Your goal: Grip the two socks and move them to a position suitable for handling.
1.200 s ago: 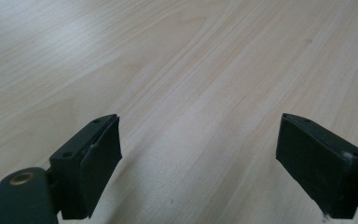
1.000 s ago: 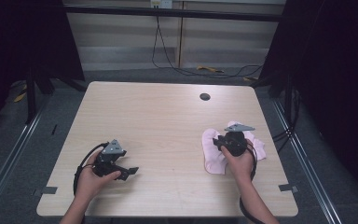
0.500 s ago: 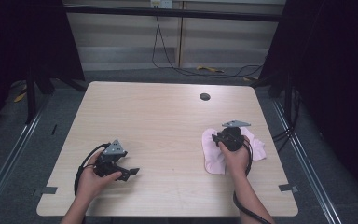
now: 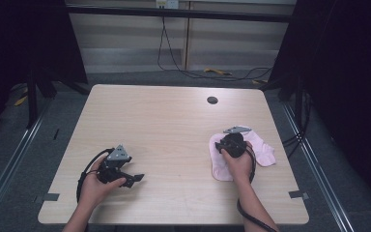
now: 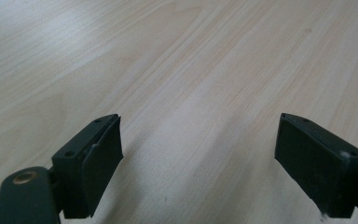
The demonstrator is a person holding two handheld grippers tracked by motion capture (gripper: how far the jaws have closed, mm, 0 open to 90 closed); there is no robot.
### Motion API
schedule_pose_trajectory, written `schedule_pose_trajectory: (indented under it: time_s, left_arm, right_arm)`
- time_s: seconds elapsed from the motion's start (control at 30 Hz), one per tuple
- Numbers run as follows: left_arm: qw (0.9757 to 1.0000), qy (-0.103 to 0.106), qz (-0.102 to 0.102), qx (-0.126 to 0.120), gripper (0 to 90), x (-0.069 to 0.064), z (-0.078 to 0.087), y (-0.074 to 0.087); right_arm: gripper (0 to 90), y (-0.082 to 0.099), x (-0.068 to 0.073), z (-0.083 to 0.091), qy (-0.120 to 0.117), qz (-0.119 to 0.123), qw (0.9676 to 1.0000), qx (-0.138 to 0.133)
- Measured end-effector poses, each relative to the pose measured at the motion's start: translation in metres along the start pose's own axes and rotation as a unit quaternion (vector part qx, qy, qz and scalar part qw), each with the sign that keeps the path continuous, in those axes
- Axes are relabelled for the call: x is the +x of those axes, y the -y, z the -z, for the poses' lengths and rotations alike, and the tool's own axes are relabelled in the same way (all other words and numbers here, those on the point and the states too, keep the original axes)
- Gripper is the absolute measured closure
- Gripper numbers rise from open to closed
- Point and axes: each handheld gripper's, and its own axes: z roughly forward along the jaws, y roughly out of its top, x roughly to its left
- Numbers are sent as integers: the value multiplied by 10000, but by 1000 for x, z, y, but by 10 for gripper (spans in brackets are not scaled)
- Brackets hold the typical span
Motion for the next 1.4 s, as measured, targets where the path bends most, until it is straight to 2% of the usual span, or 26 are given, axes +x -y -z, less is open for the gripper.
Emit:
schedule_pose_trajectory:
  time_s: [0.27,0.43,0.6,0.9,1.1,1.4]
  left_arm:
    - [10000,-35,-20,37,146,-1,-1,0]
    - [10000,3,0,15,146,-1,-1,-1]
    - [10000,-13,-51,45,146,-2,-2,-1]
    - [10000,-21,-64,47,147,-2,-2,-1]
    - [10000,-6,-69,38,148,-3,-2,-2]
    - [10000,-8,-64,46,148,-4,-3,-2]
  right_arm:
    - [701,1,0,-1,-33,-20,10000,-43]
    - [701,0,1,-1,-78,18,10000,-24]
    - [697,0,4,-2,-144,160,9998,-40]
    - [688,0,10,-3,-216,200,9996,-53]
    - [685,-1,17,-4,-334,259,9991,-71]
    - [674,-4,38,-8,-593,451,9972,-73]
